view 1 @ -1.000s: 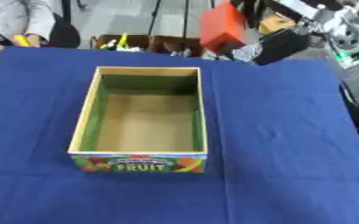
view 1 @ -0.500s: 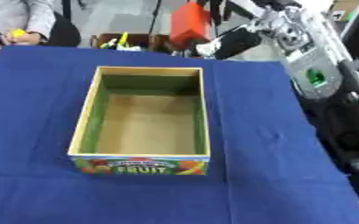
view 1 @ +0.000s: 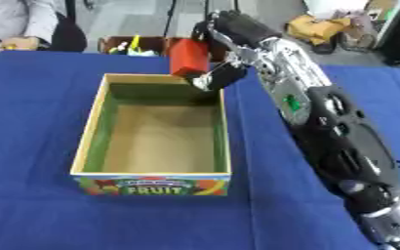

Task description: Pick up objects on the table and place them in the box.

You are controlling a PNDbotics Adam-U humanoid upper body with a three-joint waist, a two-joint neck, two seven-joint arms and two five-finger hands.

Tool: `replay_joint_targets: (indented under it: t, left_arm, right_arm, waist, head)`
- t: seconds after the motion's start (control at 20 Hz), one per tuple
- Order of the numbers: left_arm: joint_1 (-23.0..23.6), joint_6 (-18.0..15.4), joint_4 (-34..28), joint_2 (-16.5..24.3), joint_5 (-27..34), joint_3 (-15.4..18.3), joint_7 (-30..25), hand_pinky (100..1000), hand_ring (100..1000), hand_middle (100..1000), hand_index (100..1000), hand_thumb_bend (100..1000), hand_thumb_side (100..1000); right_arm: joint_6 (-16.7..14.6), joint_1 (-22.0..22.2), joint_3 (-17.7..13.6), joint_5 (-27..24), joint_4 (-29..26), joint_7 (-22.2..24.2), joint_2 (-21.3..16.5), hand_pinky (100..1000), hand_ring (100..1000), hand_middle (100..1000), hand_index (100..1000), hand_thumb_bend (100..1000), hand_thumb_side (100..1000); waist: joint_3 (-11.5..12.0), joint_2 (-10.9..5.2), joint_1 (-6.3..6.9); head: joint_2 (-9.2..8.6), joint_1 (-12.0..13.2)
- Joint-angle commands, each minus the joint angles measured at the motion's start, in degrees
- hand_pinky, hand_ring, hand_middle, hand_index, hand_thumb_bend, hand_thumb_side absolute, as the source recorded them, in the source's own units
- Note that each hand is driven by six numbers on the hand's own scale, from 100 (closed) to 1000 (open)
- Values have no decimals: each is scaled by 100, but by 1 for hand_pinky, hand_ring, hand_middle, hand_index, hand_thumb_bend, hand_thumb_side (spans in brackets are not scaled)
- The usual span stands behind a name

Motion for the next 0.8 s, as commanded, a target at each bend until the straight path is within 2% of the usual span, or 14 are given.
replay_joint_targets:
  t: [0.05,0.5,0.8]
  left_arm:
    - [-58,-10,-115,57,13,-15,-14,224,461,517,411,100,812]
    - [-127,-23,-115,45,23,-36,-38,224,461,517,411,100,812]
    - [-150,-25,-115,47,20,-31,-43,224,461,517,411,100,812]
  right_arm:
    - [-100,-84,19,258,106,-129,52,532,645,374,345,100,358]
    - [-365,-5,157,786,485,-138,336,547,649,358,344,100,357]
    - [-664,20,193,1189,769,-29,432,552,654,369,345,100,347]
  waist:
    - [22,-108,30]
    - [150,-30,-20]
    - [192,9,-60]
  head:
    - [-73,-40]
    - [-144,-170]
    - [-164,-185]
